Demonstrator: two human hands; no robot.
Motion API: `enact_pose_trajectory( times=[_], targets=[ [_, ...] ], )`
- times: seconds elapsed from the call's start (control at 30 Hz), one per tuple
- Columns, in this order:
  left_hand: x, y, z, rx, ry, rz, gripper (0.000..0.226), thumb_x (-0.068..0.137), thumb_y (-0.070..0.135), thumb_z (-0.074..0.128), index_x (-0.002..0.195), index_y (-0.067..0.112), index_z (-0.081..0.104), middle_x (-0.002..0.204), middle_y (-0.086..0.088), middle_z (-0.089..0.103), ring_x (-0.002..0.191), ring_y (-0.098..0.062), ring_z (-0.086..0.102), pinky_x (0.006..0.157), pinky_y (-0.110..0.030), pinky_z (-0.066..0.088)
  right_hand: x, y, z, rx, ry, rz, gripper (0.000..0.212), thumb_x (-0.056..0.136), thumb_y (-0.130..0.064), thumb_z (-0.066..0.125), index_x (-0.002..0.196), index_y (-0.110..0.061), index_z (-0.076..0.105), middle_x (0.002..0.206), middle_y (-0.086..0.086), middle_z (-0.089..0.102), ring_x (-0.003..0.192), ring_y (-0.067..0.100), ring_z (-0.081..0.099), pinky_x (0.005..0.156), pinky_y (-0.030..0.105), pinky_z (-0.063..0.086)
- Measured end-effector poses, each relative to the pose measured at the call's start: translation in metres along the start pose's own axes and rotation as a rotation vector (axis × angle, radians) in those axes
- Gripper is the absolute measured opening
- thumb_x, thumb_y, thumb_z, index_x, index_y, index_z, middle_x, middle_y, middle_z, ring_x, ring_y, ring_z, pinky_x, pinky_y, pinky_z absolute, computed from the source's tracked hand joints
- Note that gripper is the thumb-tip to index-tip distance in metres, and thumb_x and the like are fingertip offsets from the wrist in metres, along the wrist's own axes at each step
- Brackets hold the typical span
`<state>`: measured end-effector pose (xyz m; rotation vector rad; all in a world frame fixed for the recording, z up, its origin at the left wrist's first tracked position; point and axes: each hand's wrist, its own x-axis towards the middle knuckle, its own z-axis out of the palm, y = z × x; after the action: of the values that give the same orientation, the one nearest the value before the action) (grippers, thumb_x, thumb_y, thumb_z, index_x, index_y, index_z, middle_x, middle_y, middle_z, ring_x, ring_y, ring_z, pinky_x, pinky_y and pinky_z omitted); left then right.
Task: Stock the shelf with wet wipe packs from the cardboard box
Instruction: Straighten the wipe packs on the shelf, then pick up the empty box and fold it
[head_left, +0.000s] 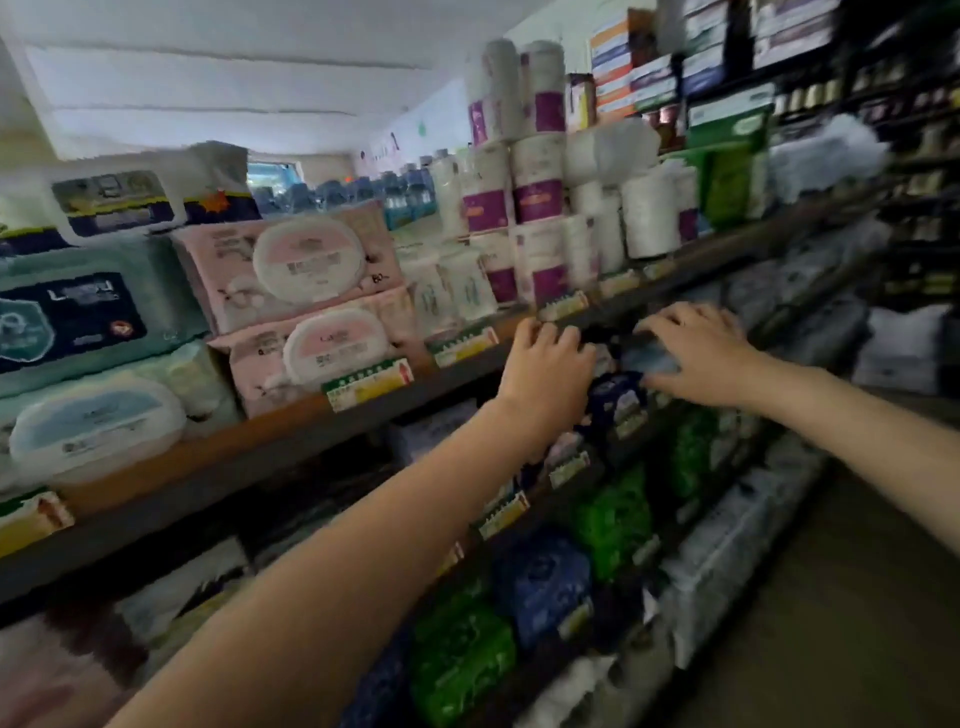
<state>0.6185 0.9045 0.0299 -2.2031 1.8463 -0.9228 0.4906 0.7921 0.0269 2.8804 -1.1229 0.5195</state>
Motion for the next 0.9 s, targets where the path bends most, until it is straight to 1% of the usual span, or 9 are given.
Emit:
enact_pose_trajectory(
  times=[0.13, 0.23, 0.37, 0.47, 0.57, 0.67, 0.73, 0.8, 0.9],
  targets=[
    [-0.013, 0.116, -0.006, -0.184, -0.006, 0.261, 0.034, 0.093, 0.02, 0.04, 0.126, 0.011, 0.047, 0.131, -0.011, 0.049, 0.122, -0.031, 0.045, 0.107, -0.044, 0.022, -0.121, 0.082, 0.005, 0.008, -0.185, 0.24, 0.052, 0.089, -0.034, 0.057, 0.134, -0.016, 0.038, 0.134, 0.013, 0.04, 0.126, 0.033, 0.038, 0.102, 0.042, 0.037],
    [-0.034, 0.214, -0.017, -0.274, -0.027, 0.475, 0.035, 0.092, 0.021, 0.044, 0.126, 0.013, 0.046, 0.128, -0.009, 0.05, 0.121, -0.031, 0.046, 0.108, -0.046, 0.023, -0.222, 0.133, 0.008, 0.029, -0.311, 0.417, 0.051, 0.09, -0.027, 0.057, 0.135, -0.012, 0.038, 0.133, 0.013, 0.045, 0.124, 0.028, 0.044, 0.099, 0.033, 0.037],
    [-0.074, 0.325, -0.034, -0.381, -0.056, 0.74, 0.036, 0.091, 0.021, 0.043, 0.127, 0.012, 0.045, 0.13, -0.01, 0.049, 0.122, -0.031, 0.045, 0.109, -0.045, 0.022, -0.351, 0.173, 0.015, 0.059, -0.42, 0.684, 0.049, 0.09, -0.026, 0.056, 0.134, -0.011, 0.041, 0.131, 0.011, 0.05, 0.119, 0.027, 0.049, 0.096, 0.034, 0.043],
    [-0.11, 0.395, -0.043, -0.415, -0.097, 0.893, 0.037, 0.091, 0.019, 0.041, 0.127, 0.011, 0.044, 0.13, -0.01, 0.048, 0.121, -0.03, 0.046, 0.107, -0.041, 0.023, -0.44, 0.192, 0.033, 0.081, -0.492, 0.812, 0.039, 0.09, -0.02, 0.055, 0.126, -0.004, 0.049, 0.125, 0.014, 0.054, 0.114, 0.029, 0.052, 0.091, 0.032, 0.041],
    [-0.15, 0.457, -0.038, -0.452, -0.141, 1.028, 0.037, 0.092, 0.021, 0.041, 0.128, 0.012, 0.043, 0.129, -0.01, 0.048, 0.119, -0.031, 0.048, 0.103, -0.041, 0.027, -0.523, 0.204, 0.067, 0.126, -0.575, 0.897, 0.037, 0.091, -0.02, 0.054, 0.124, -0.003, 0.05, 0.127, 0.013, 0.054, 0.116, 0.026, 0.051, 0.091, 0.028, 0.038],
    [-0.193, 0.512, -0.019, -0.462, -0.299, 1.101, 0.042, 0.093, 0.023, 0.042, 0.133, 0.011, 0.038, 0.135, -0.011, 0.043, 0.119, -0.032, 0.049, 0.1, -0.041, 0.034, -0.593, 0.215, 0.117, 0.257, -0.686, 0.998, 0.044, 0.093, -0.022, 0.053, 0.132, -0.003, 0.045, 0.139, 0.009, 0.045, 0.127, 0.023, 0.043, 0.1, 0.027, 0.035],
    [-0.224, 0.547, 0.002, -0.461, -0.496, 1.107, 0.05, 0.093, 0.018, 0.044, 0.14, 0.01, 0.031, 0.144, -0.011, 0.034, 0.122, -0.033, 0.049, 0.097, -0.042, 0.04, -0.634, 0.218, 0.154, 0.34, -0.751, 1.012, 0.051, 0.092, -0.027, 0.055, 0.136, -0.006, 0.041, 0.145, 0.008, 0.039, 0.131, 0.022, 0.039, 0.106, 0.029, 0.034],
    [-0.254, 0.579, 0.024, -0.467, -0.698, 1.081, 0.057, 0.093, 0.013, 0.046, 0.145, 0.012, 0.024, 0.152, -0.009, 0.024, 0.125, -0.034, 0.047, 0.096, -0.043, 0.044, -0.67, 0.213, 0.186, 0.444, -0.876, 0.994, 0.06, 0.092, -0.03, 0.056, 0.142, -0.008, 0.032, 0.149, 0.007, 0.032, 0.134, 0.022, 0.034, 0.108, 0.028, 0.03],
    [-0.294, 0.617, 0.052, -0.43, -0.836, 1.064, 0.058, 0.093, 0.009, 0.046, 0.146, 0.012, 0.023, 0.155, -0.006, 0.02, 0.129, -0.033, 0.044, 0.099, -0.041, 0.042, -0.717, 0.212, 0.233, 0.447, -1.074, 0.893, 0.06, 0.087, -0.034, 0.062, 0.136, -0.009, 0.04, 0.137, 0.009, 0.043, 0.123, 0.025, 0.043, 0.103, 0.035, 0.039]
  ],
)
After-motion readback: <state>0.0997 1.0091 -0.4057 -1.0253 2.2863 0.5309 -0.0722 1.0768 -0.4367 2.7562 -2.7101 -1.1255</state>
